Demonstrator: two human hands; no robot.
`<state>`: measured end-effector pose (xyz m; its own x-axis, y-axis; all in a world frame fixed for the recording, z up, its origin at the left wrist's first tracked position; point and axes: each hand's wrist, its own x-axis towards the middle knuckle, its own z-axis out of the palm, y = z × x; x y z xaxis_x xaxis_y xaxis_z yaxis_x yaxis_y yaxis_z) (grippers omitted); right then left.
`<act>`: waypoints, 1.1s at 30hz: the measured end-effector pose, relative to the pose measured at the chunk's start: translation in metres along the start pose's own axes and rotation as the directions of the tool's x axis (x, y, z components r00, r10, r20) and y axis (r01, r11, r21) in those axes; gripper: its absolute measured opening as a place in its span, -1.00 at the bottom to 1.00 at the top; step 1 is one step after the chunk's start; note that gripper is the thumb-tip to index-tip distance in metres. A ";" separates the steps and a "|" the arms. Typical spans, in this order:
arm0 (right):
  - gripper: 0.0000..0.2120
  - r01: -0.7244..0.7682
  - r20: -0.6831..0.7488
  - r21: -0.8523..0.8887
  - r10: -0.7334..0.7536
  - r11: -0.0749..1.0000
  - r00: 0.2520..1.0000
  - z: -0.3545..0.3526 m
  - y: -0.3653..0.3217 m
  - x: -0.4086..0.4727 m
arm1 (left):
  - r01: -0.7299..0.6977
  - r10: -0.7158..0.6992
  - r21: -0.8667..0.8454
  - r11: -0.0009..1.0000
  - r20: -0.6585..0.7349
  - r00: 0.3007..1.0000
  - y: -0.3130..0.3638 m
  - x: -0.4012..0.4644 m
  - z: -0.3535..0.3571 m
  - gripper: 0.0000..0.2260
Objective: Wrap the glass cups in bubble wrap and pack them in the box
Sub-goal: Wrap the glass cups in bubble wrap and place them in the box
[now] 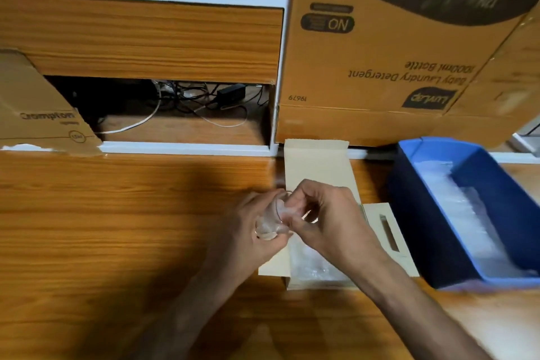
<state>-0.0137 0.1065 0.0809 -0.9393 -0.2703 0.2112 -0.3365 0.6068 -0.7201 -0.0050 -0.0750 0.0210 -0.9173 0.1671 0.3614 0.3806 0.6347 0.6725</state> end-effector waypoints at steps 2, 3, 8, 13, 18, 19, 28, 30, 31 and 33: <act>-0.90 0.025 -0.018 -0.110 -0.027 0.994 0.999 -0.010 0.005 -0.003 | 0.036 -0.037 -0.073 0.997 -0.005 0.999 0.008 0.002 0.007 -0.36; -0.93 0.060 -0.018 -0.163 -0.064 0.985 0.998 -0.017 0.008 -0.005 | 0.055 -0.056 -0.119 0.991 -0.006 0.998 0.013 0.003 0.010 -0.36; -0.61 0.233 0.110 -0.326 -0.209 0.916 0.972 -0.051 0.018 -0.023 | 0.090 -0.089 -0.233 0.968 0.015 0.996 0.037 0.007 0.025 -0.43; -0.51 0.238 0.198 -0.377 -0.174 0.895 0.965 -0.067 0.024 -0.031 | 0.111 -0.110 -0.321 0.941 0.024 0.994 0.066 0.011 0.040 -0.49; -0.45 0.200 0.268 -0.271 -0.126 0.941 0.955 -0.091 0.041 -0.026 | 0.186 -0.187 -0.293 0.938 0.024 0.982 0.075 0.009 0.058 -0.33; -0.45 0.163 0.234 -0.224 -0.110 0.961 0.966 -0.095 0.046 -0.027 | 0.210 -0.210 -0.275 0.938 0.030 0.977 0.074 0.010 0.060 -0.25; -0.44 0.101 0.310 -0.155 -0.049 0.983 0.949 -0.086 0.078 -0.028 | 0.308 -0.295 -0.195 0.931 0.091 0.951 0.084 0.007 0.073 -0.34; -0.46 0.013 0.318 -0.064 0.008 0.998 0.948 -0.090 0.087 -0.023 | 0.346 -0.335 -0.169 0.923 0.095 0.938 0.080 0.008 0.077 -0.43; -0.47 -0.031 0.312 -0.030 0.038 0.999 0.949 -0.091 0.092 -0.021 | 0.367 -0.356 -0.145 0.919 0.093 0.930 0.079 0.009 0.077 -0.46; -0.51 -0.095 0.295 0.009 0.088 0.995 0.952 -0.089 0.103 -0.020 | 0.401 -0.393 -0.094 0.911 0.092 0.915 0.072 0.011 0.077 -0.50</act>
<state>-0.0355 0.2404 0.0616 -0.9039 -0.4239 -0.0572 -0.2453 0.6232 -0.7426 0.0033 0.0312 0.0238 -0.9996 -0.0272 0.0065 -0.0103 0.5747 0.8183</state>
